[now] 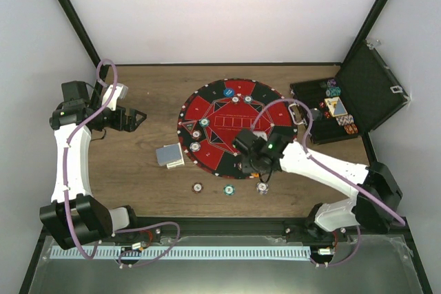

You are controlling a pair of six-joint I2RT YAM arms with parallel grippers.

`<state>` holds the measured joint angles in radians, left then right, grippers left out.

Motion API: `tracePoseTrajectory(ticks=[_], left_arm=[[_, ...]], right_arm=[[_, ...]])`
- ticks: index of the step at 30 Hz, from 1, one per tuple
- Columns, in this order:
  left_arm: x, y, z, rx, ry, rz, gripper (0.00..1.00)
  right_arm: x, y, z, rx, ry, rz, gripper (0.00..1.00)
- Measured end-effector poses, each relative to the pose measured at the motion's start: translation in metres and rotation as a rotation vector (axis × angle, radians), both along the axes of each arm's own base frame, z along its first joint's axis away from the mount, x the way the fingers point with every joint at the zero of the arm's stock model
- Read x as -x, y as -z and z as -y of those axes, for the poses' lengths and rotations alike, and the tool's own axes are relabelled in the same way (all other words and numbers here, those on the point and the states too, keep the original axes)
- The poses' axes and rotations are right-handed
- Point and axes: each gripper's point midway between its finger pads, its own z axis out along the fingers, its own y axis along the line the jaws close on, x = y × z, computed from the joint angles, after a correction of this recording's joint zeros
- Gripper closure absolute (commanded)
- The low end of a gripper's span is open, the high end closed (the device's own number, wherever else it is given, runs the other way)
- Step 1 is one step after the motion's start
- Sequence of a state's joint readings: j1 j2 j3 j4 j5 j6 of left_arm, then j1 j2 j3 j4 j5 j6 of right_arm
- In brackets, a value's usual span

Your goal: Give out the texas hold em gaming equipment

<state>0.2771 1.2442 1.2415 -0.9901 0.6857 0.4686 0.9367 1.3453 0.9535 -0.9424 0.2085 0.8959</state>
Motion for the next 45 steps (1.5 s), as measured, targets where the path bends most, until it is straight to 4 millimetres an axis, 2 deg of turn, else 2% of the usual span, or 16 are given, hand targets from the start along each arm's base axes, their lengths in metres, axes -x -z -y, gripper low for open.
tracePoseTrajectory(ticks=[4,6,9,11,13,17,20,22,24,29,34,37,45], left_arm=[[0.0,0.0,0.0,0.0,0.0,0.0,0.0],[0.0,0.0,0.0,0.0,0.0,-0.001,0.0],[0.001,0.001,0.0,0.003,0.0,-0.008,0.0],[0.002,0.001,0.001,0.004,0.0,-0.012,0.0],[0.003,0.002,0.001,0.005,0.0,-0.017,0.0],[0.005,0.003,0.001,0.002,-0.001,-0.023,0.0],[0.006,0.003,0.001,-0.001,-0.001,-0.025,0.0],[0.006,0.003,0.001,-0.001,-0.001,-0.027,0.0],[0.007,0.003,0.001,0.0,-0.001,-0.028,0.0],[0.008,0.002,0.001,-0.001,0.0,-0.027,0.0],[0.01,0.001,0.002,-0.003,0.001,-0.023,0.0],[0.01,0.001,0.002,-0.003,0.001,-0.023,0.0],[0.01,0.001,0.002,-0.003,0.001,-0.025,0.0]], right_arm=[[-0.038,-0.036,-0.018,-0.041,-0.011,0.086,0.79],[-0.07,-0.055,-0.024,-0.047,-0.015,0.141,0.79],[-0.106,-0.053,-0.026,-0.022,-0.004,0.15,0.8],[-0.14,-0.054,-0.035,-0.012,-0.008,0.169,0.8],[-0.183,-0.05,-0.052,-0.011,-0.016,0.198,0.8],[-0.249,-0.03,-0.083,-0.011,-0.037,0.227,0.81],[-0.288,-0.004,-0.1,-0.005,-0.049,0.231,0.81],[-0.306,0.014,-0.106,-0.005,-0.052,0.228,0.81],[-0.316,0.031,-0.106,-0.001,-0.051,0.213,0.81],[-0.325,0.067,-0.093,0.014,-0.038,0.162,0.81],[-0.333,0.059,-0.096,-0.007,-0.039,0.188,0.79],[-0.334,0.061,-0.095,-0.007,-0.042,0.186,0.74],[-0.335,0.062,-0.099,-0.02,-0.054,0.184,0.43]])
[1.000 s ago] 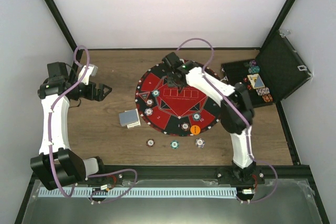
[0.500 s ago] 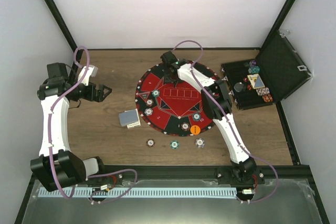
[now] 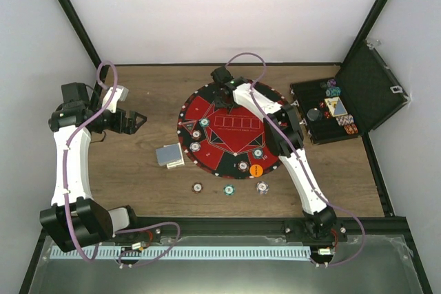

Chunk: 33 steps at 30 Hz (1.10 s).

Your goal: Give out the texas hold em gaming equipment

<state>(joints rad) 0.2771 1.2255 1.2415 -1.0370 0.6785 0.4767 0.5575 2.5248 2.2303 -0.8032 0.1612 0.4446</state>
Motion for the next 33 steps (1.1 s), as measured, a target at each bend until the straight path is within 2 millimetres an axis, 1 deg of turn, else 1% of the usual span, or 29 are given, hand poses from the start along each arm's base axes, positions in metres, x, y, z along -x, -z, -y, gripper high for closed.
tracePoseTrajectory(ticks=[3,6,8,10,11,14,15,17,18,20,21,22,23,24,26,28,31,33], left_arm=[[0.0,0.0,0.0,0.001,0.0,-0.002,0.0],[0.001,0.0,0.0,0.003,0.0,-0.005,0.0],[0.001,0.0,0.001,0.004,0.001,-0.005,0.0],[0.001,0.0,0.001,0.004,0.002,-0.003,0.0],[0.001,0.0,0.001,0.004,0.002,-0.002,0.0],[0.002,-0.002,0.001,0.003,0.002,0.002,0.0],[0.003,-0.002,0.001,0.003,0.002,0.002,0.0],[0.003,-0.003,0.002,0.004,0.003,0.001,0.0],[0.004,-0.003,0.002,0.006,0.004,0.001,0.0],[0.004,-0.003,0.002,0.008,0.005,0.002,0.0],[0.004,-0.003,0.003,0.01,0.006,0.003,0.0],[0.004,-0.004,0.003,0.012,0.007,0.003,0.0],[0.004,-0.004,0.003,0.014,0.009,0.004,0.0],[0.004,-0.004,0.004,0.016,0.01,0.005,0.0],[0.004,-0.005,0.004,0.02,0.012,0.007,0.0],[0.004,-0.005,0.005,0.023,0.015,0.008,0.0],[0.003,-0.006,0.006,0.029,0.018,0.011,0.0],[0.003,-0.007,0.006,0.03,0.019,0.015,0.0]], right_arm=[[0.003,0.001,-0.001,-0.005,-0.008,-0.014,0.35],[0.005,-0.001,-0.002,-0.012,-0.011,-0.022,0.35],[0.009,-0.007,-0.002,-0.013,-0.016,-0.025,0.34],[0.015,-0.02,-0.003,-0.015,-0.024,-0.018,0.34],[0.019,-0.031,-0.003,-0.018,-0.027,-0.008,0.33],[0.036,-0.071,0.0,-0.028,-0.033,0.032,0.3],[0.044,-0.086,0.001,-0.034,-0.037,0.051,0.29],[0.069,-0.116,0.006,-0.051,-0.044,0.084,0.25],[0.086,-0.13,0.009,-0.062,-0.05,0.101,0.23],[0.121,-0.149,0.018,-0.08,-0.057,0.123,0.2],[0.141,-0.152,0.024,-0.088,-0.061,0.126,0.19],[0.161,-0.152,0.031,-0.09,-0.061,0.12,0.17],[0.183,-0.146,0.038,-0.093,-0.063,0.106,0.16],[0.2,-0.14,0.046,-0.089,-0.06,0.088,0.15],[0.235,-0.118,0.063,-0.069,-0.048,0.036,0.15],[0.274,-0.087,0.084,-0.031,-0.026,-0.042,0.15],[0.318,-0.055,0.112,0.012,0.017,-0.135,0.14],[0.341,-0.044,0.124,0.015,0.035,-0.171,0.14]])
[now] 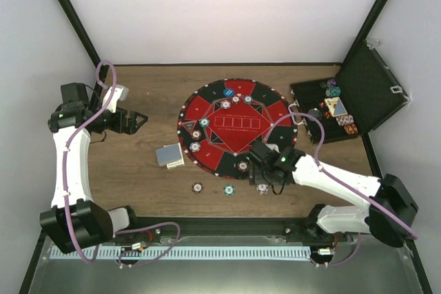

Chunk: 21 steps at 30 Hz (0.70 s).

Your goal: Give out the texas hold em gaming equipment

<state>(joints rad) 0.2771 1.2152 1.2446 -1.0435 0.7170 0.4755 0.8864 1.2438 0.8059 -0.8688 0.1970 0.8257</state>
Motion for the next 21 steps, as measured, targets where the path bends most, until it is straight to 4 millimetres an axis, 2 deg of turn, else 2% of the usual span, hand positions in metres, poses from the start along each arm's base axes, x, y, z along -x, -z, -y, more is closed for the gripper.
tracePoseTrajectory(ticks=[3,7,21], left_arm=[[0.0,0.0,0.0,0.002,0.001,0.002,0.0],[-0.001,0.0,0.0,0.002,0.001,0.001,0.0],[-0.003,0.001,-0.001,0.001,0.001,0.003,0.0]], right_arm=[[0.022,0.007,0.008,-0.017,0.02,-0.034,0.15],[0.035,0.02,0.012,-0.022,0.048,-0.078,0.2],[0.031,0.052,0.001,0.025,0.051,-0.131,0.31]])
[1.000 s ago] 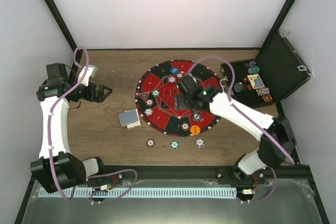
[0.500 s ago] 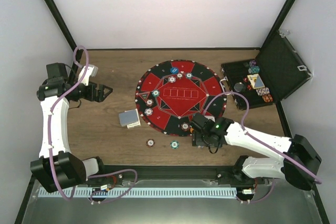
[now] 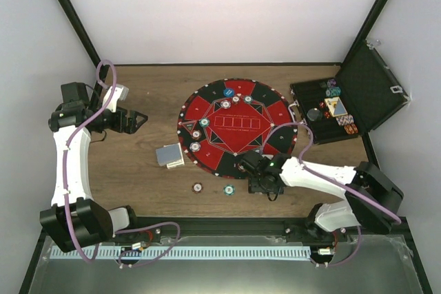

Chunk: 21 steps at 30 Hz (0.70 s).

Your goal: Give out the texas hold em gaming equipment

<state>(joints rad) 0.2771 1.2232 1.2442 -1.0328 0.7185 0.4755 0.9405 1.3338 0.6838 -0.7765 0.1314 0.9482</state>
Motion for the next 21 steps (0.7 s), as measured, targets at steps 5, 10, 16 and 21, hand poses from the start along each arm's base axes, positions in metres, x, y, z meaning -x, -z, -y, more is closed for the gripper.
tracePoseTrajectory(ticks=[5,10,16,21], left_arm=[[-0.0013,0.0004,-0.0003,0.0,0.0,0.003,0.0],[-0.0022,0.0014,-0.0007,-0.001,0.0,0.002,0.0],[-0.0027,0.0013,-0.0012,-0.004,-0.002,0.004,0.0],[-0.0027,0.0013,-0.0012,-0.004,-0.002,0.004,0.0]], right_arm=[[-0.0014,0.0063,-0.0011,0.015,-0.01,-0.006,0.38],[-0.003,0.0085,-0.0017,0.022,-0.015,-0.003,0.51],[-0.0037,0.0104,-0.0012,0.029,-0.014,-0.002,0.57],[-0.0039,0.0101,-0.0006,0.032,-0.014,0.0,0.57]])
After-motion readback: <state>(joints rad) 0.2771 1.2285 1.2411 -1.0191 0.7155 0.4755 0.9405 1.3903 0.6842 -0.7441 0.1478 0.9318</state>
